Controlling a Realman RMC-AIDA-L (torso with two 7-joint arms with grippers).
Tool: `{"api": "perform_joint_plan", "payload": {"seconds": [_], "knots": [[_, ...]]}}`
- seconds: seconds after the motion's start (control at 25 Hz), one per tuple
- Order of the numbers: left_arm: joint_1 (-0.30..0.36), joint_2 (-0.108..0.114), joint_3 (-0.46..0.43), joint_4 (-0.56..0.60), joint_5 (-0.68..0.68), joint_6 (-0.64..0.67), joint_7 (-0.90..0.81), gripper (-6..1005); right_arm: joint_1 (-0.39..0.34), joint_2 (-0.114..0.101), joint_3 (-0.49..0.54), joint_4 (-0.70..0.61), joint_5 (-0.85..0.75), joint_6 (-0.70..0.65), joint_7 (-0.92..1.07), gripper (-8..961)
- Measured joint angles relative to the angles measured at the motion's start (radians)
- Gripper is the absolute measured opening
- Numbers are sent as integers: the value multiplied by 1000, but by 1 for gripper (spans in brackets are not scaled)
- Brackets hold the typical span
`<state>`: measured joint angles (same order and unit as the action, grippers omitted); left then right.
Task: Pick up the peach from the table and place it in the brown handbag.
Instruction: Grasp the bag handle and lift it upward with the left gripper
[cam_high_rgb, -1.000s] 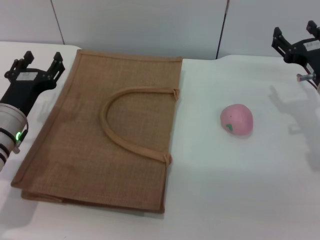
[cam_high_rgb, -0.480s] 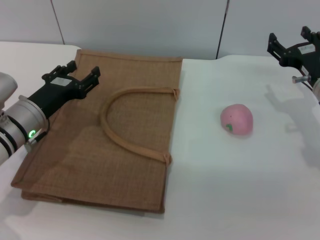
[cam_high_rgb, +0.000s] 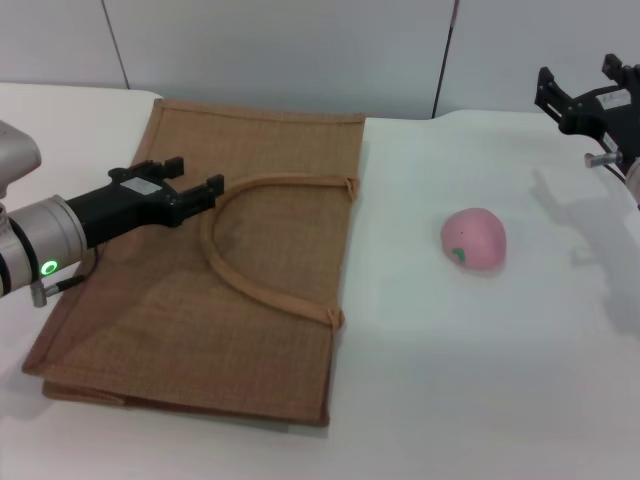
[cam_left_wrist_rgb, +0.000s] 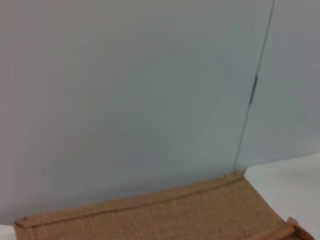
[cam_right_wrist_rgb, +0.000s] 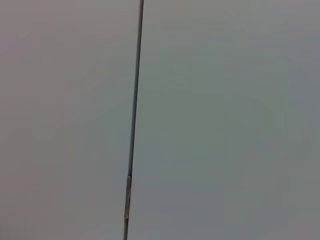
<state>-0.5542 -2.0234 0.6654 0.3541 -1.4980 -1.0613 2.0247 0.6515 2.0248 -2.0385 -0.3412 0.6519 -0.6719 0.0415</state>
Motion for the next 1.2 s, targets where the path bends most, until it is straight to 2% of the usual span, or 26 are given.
{"api": "perform_joint_plan", "payload": {"seconds": [0.24,0.56,0.72,0.96,1.2], "knots": [[-12,2,-4,27,81,-8,-132,723,-1,0,0,0,0,0,0,857],[-16,23,-6,31,123,10,-282,722,1,1,0,-1,0,0,0,857],[-28,23,-6,29,207,45,-350,721,2,2,0,-1,0,0,0,857],[-50,18,-8,32,284,62,-369,720,3,2,0,-2,0,0,0,857],[-63,31,-2,33,312,66,-395,719,3,2,0,-2,0,0,0,858]]}}
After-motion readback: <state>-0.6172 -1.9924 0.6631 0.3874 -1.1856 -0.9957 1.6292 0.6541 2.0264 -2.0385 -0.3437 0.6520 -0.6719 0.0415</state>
